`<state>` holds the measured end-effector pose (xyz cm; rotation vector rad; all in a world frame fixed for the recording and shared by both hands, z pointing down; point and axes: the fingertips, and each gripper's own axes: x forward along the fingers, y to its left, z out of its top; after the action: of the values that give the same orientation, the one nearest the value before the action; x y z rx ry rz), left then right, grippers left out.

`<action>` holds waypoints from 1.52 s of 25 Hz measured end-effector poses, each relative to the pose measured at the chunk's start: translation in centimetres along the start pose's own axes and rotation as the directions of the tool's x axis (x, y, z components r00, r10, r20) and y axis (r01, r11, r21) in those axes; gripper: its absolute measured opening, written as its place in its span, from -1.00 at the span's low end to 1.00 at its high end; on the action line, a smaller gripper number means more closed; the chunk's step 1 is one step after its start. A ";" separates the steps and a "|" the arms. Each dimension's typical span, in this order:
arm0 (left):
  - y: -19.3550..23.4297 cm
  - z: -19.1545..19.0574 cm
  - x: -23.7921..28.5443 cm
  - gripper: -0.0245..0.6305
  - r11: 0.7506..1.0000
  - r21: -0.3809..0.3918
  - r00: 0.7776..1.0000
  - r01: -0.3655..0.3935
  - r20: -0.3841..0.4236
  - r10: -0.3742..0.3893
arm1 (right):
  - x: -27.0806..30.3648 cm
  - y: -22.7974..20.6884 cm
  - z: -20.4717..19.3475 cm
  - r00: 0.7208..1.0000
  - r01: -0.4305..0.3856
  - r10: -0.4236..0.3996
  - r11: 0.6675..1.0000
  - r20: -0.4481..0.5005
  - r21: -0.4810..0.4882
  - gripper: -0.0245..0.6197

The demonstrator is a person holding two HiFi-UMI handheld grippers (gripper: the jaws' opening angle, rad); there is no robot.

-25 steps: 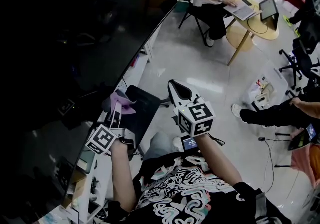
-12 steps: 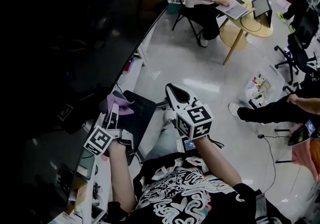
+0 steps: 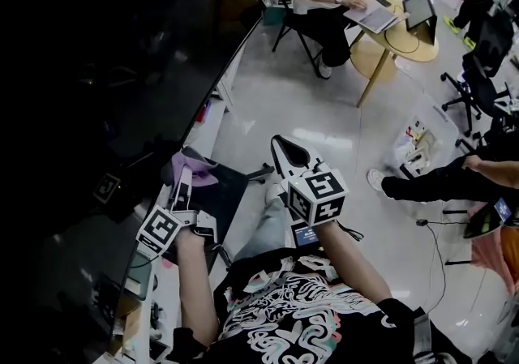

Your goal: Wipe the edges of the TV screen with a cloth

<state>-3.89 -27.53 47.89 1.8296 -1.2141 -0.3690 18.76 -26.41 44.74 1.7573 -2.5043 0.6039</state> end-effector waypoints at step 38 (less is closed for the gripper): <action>-3.6 -0.1 8.1 -0.58 0.997 -0.067 0.999 0.028 -0.022 -0.030 | 9.0 -2.5 4.9 0.995 -0.099 0.096 0.992 -0.038 -0.081 -0.83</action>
<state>2.20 -33.94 46.80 1.7914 -1.1478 -0.3990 18.67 -36.83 43.12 1.5916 -2.5646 0.5223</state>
